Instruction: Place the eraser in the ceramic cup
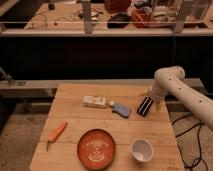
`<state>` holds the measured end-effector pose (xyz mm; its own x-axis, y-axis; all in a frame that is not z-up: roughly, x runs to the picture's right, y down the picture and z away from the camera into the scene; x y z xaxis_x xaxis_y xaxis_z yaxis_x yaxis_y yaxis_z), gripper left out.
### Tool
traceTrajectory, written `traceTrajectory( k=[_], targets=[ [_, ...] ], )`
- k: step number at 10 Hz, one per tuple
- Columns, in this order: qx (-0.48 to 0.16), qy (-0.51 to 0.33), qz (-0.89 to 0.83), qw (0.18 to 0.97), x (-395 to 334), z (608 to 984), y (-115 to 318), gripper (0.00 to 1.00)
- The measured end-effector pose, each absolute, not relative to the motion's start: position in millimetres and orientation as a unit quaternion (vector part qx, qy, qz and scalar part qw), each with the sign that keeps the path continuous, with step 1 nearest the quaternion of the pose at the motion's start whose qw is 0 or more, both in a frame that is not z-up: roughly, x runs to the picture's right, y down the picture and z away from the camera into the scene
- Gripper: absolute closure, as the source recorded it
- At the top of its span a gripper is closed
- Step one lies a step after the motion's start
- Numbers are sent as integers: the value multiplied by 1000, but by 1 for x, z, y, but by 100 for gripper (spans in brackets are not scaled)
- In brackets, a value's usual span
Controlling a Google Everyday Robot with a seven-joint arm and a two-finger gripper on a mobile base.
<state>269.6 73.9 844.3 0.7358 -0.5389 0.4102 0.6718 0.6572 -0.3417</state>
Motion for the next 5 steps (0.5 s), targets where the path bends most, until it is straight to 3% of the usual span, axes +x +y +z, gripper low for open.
traceTrajectory(
  k=[5],
  targets=[
    [-225,-143,-313,912,266,882,71,20]
  ],
)
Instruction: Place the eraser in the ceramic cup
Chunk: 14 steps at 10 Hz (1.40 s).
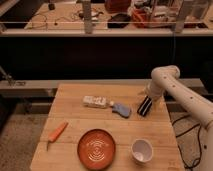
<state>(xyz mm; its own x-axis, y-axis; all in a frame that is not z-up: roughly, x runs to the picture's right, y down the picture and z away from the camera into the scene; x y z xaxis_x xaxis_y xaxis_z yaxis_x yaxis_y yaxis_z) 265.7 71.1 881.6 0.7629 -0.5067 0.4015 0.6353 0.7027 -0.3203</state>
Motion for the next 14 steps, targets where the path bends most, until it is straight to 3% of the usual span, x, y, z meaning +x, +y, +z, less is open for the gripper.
traceTrajectory(
  k=[4,9,14],
  targets=[
    [-136,-179,-336,915,262,895,85,20],
    [-232,-106,-360,897,261,935,82,20],
    [-260,-79,-337,902,282,958,56,20]
  ],
)
